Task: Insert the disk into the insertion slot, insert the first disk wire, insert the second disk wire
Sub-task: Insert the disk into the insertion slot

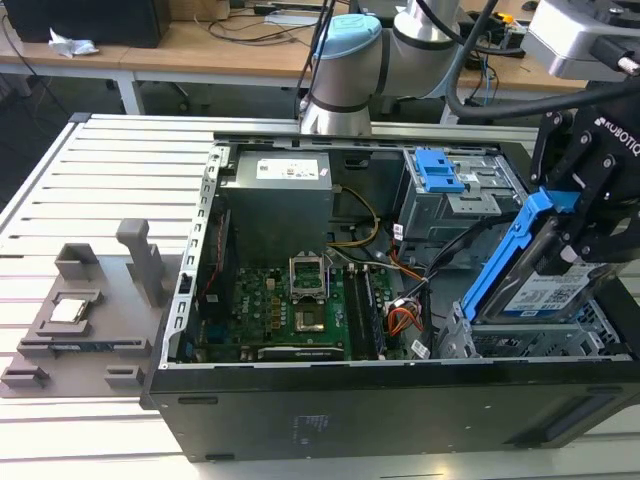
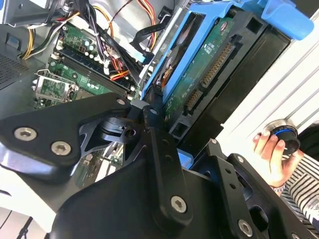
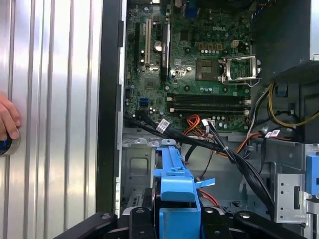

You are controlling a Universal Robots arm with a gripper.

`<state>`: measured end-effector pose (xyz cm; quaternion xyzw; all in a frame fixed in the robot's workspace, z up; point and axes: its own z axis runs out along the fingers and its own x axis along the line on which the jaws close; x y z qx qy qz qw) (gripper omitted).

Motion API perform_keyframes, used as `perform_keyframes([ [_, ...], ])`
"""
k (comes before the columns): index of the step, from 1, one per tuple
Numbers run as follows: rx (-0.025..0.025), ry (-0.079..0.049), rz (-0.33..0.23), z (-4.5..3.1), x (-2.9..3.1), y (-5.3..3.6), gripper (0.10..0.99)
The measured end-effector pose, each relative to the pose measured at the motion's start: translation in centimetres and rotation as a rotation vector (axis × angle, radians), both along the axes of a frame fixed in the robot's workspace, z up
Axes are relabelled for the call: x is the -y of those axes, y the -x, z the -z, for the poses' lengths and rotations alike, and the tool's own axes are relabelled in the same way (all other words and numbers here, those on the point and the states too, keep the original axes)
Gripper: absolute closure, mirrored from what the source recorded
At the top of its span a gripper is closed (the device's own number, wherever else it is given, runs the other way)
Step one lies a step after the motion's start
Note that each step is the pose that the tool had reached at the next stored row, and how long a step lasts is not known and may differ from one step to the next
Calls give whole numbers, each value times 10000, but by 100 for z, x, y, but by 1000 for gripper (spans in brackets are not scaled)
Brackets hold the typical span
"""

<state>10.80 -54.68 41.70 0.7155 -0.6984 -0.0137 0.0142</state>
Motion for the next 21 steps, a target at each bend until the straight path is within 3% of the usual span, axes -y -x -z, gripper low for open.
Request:
perform_keyframes([
  [21,0,-1,0,167,0,0,725],
])
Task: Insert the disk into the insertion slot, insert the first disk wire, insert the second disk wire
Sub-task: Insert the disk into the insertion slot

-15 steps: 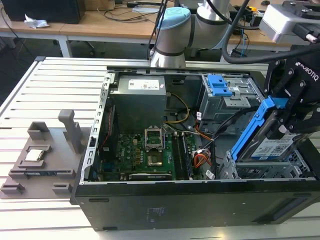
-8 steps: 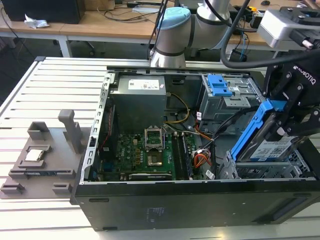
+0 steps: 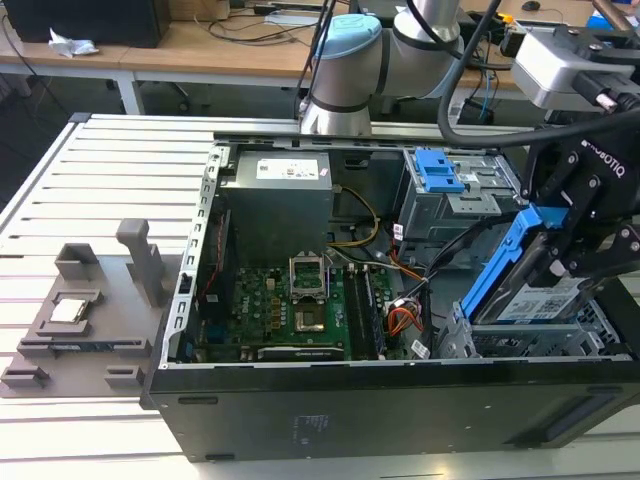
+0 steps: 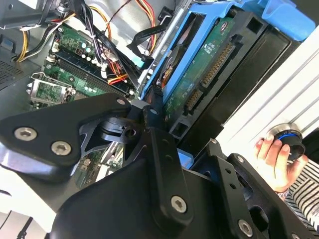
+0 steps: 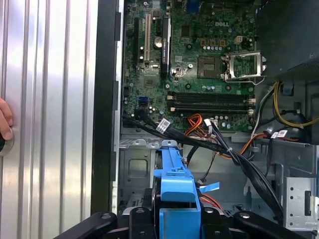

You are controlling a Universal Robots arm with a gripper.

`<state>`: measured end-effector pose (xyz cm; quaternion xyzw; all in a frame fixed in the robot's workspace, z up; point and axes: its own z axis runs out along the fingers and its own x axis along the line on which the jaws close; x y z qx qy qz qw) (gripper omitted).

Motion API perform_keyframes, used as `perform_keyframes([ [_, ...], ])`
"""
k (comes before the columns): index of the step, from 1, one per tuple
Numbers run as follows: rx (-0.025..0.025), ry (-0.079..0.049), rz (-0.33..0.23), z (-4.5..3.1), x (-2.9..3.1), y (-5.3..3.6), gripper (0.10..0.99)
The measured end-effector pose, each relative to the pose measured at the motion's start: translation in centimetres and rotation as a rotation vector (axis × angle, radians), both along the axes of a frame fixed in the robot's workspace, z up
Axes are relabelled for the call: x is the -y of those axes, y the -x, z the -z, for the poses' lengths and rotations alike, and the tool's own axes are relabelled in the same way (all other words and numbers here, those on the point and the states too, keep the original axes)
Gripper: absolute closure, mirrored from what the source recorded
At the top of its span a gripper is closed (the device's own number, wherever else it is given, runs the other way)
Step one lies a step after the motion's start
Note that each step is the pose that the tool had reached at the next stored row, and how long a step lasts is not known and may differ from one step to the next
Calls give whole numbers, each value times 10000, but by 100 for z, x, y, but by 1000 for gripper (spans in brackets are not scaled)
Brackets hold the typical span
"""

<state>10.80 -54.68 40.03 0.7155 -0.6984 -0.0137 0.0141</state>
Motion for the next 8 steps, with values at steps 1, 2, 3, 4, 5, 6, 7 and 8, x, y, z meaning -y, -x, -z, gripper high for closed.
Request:
perform_keyframes([
  [1,0,0,0,6,0,0,725],
  [2,0,1,-1,14,0,0,725],
  [3,-1,0,0,23,0,0,725],
  [4,0,1,0,34,0,0,725],
  [5,0,1,0,48,0,0,725],
  [6,0,0,0,55,0,0,725],
  [7,0,1,0,61,0,0,725],
  [8,0,1,0,80,0,0,725],
])
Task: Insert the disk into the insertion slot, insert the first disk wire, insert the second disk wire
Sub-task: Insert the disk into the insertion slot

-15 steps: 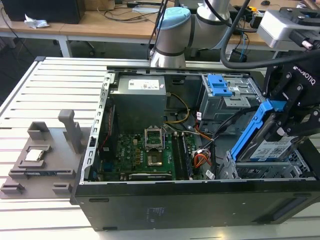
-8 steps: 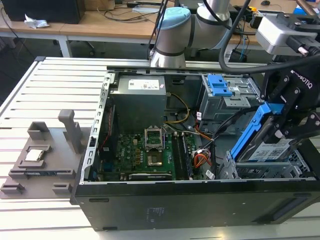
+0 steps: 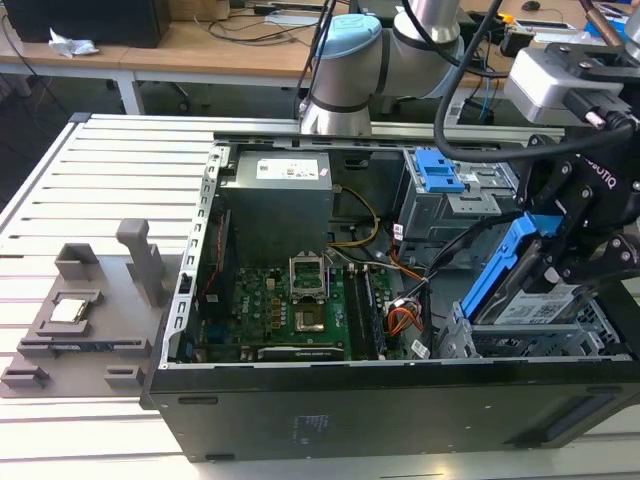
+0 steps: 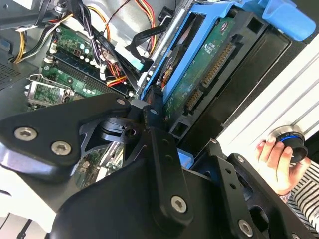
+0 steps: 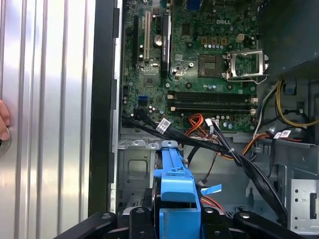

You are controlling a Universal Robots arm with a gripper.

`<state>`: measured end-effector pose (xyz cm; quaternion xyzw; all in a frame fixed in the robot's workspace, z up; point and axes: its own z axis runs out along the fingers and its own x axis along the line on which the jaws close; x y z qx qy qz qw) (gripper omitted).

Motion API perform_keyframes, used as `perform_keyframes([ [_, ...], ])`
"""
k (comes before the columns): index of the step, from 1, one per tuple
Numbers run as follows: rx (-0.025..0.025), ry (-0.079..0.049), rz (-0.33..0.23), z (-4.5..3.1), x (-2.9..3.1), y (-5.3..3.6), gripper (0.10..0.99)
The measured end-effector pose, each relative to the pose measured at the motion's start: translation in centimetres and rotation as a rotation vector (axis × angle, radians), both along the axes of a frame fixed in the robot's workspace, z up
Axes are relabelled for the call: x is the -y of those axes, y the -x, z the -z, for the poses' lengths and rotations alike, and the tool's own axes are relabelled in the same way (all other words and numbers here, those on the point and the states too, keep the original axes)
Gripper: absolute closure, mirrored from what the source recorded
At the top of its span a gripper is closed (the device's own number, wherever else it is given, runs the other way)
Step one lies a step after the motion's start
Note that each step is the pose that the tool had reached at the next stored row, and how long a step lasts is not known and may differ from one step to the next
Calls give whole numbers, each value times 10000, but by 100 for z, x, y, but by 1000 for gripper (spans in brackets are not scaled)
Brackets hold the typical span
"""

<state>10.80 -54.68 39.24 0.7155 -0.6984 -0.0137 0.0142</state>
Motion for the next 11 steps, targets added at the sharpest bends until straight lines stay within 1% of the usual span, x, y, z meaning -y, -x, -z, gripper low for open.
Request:
perform_keyframes([
  [6,0,1,0,61,0,0,725],
  [11,0,1,0,69,0,0,725],
])
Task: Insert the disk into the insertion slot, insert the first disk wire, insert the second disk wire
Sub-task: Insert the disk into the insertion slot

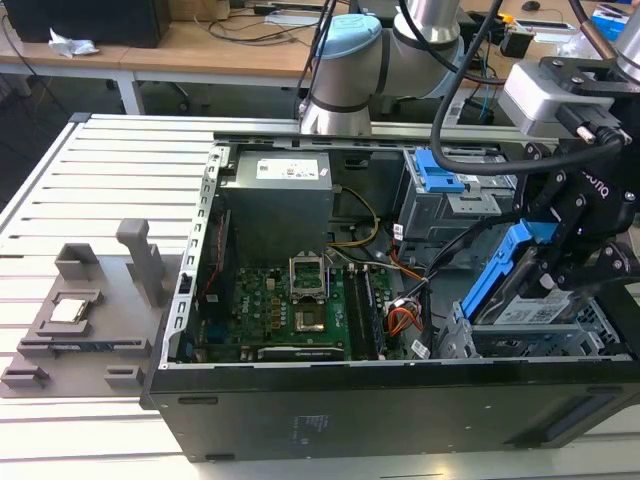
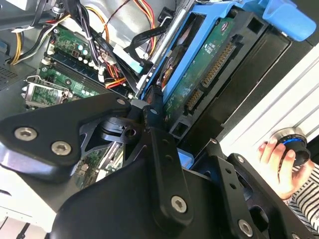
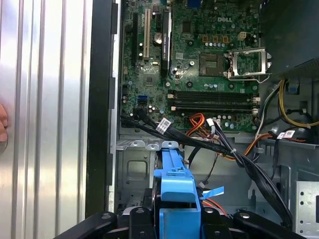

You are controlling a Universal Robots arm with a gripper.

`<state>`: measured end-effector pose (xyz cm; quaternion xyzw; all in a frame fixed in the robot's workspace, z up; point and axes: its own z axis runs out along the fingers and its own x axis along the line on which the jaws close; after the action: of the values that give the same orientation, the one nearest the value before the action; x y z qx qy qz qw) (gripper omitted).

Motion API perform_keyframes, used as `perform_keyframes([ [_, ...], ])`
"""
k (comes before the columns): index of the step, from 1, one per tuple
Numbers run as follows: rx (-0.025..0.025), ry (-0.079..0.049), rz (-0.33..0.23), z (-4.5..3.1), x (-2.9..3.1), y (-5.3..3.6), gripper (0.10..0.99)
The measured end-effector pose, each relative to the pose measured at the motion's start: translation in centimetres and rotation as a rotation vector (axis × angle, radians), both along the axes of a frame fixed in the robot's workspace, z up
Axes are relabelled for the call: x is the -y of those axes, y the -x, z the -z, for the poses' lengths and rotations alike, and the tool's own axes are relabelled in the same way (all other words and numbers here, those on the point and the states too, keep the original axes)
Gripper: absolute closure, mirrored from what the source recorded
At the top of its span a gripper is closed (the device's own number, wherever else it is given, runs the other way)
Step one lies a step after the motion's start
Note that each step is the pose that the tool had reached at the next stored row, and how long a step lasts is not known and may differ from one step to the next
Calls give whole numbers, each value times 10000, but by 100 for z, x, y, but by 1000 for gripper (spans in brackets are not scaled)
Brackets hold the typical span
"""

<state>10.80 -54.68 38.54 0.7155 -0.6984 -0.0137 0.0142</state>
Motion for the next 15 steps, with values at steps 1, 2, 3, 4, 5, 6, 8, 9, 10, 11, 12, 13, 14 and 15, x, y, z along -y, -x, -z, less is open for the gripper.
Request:
perform_keyframes([
  [1,0,0,0,0,0,0,725],
  [2,0,0,0,1,0,0,725],
  [3,2,-2,-2,2,0,-1,725],
  [4,0,0,-1,2,0,0,714],
  [5,0,0,-1,3,0,0,714],
  [6,0,0,0,4,0,0,647],
  [8,0,0,-1,5,0,0,647],
  [9,0,-1,-1,7,0,0,647],
  [10,0,0,0,8,0,0,663],
  [11,0,0,0,10,0,0,792],
  [12,0,-1,0,11,0,0,851],
  [13,0,0,0,11,0,0,914],
  [14,0,0,0,12,0,0,980],
  [15,0,0,0,13,0,0,980],
])
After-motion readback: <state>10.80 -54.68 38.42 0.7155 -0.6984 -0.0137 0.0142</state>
